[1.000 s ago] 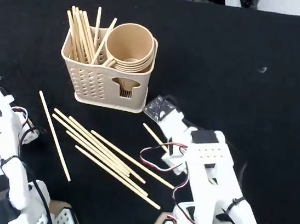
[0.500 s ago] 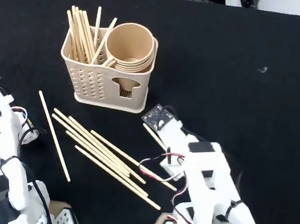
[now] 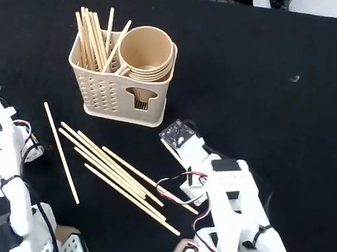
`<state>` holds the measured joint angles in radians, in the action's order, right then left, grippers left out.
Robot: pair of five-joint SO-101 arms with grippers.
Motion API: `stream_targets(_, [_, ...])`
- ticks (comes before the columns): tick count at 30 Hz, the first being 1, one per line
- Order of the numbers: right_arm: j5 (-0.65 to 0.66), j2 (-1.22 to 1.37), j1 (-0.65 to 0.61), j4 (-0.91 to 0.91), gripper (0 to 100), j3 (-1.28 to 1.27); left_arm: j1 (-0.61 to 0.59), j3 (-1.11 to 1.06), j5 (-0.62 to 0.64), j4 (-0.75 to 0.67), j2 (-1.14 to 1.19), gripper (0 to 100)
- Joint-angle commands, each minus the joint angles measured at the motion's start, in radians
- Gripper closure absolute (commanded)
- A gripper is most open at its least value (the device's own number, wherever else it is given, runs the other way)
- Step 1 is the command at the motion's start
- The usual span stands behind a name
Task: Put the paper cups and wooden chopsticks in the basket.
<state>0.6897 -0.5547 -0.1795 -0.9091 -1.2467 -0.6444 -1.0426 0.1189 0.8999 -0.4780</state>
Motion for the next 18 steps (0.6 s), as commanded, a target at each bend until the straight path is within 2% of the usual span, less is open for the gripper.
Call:
stream_targets(1, [0.005, -0.03, -0.014, -0.02, 77.6, 0.022, 0.001, 0.004, 0.008, -0.017, -0.026, 83])
stream_targets(5, [0.052, -0.031, -0.012, -0.034, 92.7, 0.03, 0.001, 0.004, 0.008, -0.017, -0.026, 83])
stream_targets(7, [0.052, -0.031, -0.012, -0.034, 96.0, 0.038, 0.001, 0.004, 0.008, -0.017, -0.026, 83])
stream_targets(14, [-0.031, -0.031, -0.032, -0.021, 79.7, 0.042, 0.001, 0.004, 0.008, -0.017, -0.026, 83])
stream_targets(18, [-0.049, -0.024, -0.094, 0.003, 79.1, 0.025, 0.001, 0.004, 0.008, -0.017, -0.026, 83])
